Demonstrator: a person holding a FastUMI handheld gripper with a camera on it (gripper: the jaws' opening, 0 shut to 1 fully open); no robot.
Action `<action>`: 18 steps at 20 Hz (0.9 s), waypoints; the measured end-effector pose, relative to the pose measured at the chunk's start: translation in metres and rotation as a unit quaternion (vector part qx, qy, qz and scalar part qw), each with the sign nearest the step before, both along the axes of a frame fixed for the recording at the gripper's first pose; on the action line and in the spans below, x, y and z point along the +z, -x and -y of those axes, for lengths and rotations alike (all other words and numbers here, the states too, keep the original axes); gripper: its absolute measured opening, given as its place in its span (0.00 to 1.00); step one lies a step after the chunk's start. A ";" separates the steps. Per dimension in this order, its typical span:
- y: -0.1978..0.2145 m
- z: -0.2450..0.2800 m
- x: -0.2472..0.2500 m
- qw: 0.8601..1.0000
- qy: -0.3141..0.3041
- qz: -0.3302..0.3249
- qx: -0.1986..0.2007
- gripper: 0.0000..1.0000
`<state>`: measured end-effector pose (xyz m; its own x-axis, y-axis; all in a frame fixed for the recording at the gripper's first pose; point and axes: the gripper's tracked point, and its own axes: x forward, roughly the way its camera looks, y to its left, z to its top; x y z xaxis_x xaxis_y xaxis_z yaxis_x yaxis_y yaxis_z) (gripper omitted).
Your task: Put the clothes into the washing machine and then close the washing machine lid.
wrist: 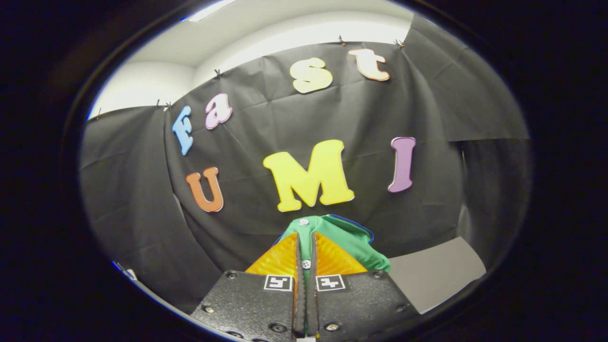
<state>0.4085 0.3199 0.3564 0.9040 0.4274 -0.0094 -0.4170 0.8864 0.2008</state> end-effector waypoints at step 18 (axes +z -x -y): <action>-0.041 -0.140 -0.110 0.992 0.035 -0.091 0.075 0.05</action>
